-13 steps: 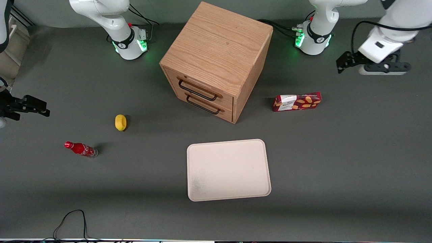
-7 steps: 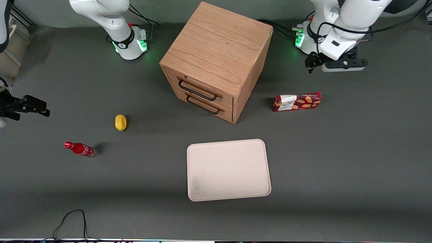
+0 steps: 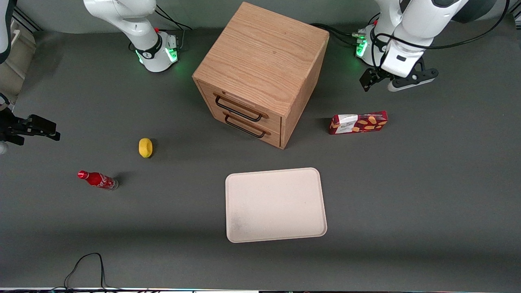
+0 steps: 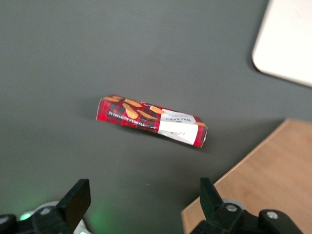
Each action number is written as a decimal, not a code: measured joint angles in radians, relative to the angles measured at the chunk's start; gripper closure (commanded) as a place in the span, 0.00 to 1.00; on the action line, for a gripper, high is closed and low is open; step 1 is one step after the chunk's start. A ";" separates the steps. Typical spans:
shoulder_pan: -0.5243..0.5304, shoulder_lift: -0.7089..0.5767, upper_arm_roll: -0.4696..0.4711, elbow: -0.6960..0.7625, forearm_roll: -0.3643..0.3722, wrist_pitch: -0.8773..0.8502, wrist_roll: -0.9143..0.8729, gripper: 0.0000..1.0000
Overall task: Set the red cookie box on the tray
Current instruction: 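Move the open left gripper over the red plaid cookie box, then lower the left gripper and close it on the cookie box's end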
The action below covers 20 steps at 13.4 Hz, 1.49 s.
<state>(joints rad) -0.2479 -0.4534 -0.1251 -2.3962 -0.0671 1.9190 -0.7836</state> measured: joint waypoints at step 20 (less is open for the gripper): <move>0.026 0.215 -0.008 -0.122 0.006 0.363 -1.088 0.00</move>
<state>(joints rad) -0.2218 -0.2386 -0.1331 -2.5182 -0.0606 2.2819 -1.8714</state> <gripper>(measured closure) 0.000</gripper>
